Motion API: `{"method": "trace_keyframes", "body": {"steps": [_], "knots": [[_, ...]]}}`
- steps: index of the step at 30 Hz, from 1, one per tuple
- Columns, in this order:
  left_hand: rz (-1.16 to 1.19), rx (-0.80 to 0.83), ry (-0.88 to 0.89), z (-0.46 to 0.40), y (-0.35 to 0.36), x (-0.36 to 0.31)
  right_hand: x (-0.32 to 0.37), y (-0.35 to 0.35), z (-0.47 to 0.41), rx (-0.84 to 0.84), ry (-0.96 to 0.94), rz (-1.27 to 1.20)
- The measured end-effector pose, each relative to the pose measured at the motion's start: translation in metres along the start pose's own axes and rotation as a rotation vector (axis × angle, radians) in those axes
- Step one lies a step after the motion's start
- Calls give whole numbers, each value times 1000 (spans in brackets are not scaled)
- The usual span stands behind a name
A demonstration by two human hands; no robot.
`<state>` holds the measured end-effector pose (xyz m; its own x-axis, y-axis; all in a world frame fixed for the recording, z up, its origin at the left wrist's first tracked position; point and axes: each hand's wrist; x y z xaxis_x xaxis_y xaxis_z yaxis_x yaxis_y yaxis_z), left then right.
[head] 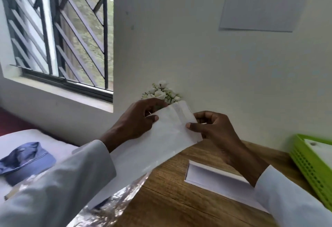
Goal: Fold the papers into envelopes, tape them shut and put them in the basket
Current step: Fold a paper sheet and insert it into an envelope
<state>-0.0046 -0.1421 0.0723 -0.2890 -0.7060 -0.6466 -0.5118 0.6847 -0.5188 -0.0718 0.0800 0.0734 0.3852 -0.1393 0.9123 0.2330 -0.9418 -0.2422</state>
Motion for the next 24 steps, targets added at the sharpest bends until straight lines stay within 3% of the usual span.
{"method": "trace_keyframes", "body": {"steps": [11,17,21,24], "knots": [[81,251,245,-41,86,-66,-24,-101,38,-92,11,19],[142,323,354,-46,130,-86,-39,-118,50,-189,75,108],[-63,181,594,-41,145,-85,-44,-125,50,-188,171,-111],[-336,224,631,-32,149,-67,-42,-132,48,-137,272,-368]]}}
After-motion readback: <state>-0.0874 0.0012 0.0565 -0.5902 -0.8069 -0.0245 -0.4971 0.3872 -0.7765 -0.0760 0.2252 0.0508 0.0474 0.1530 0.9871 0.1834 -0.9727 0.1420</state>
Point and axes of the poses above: each hand's wrist, its own z-axis away from the middle knuckle, its own y-axis out of the palm, x = y × z, and after that the axes turned 3 degrees about -x, right-handed
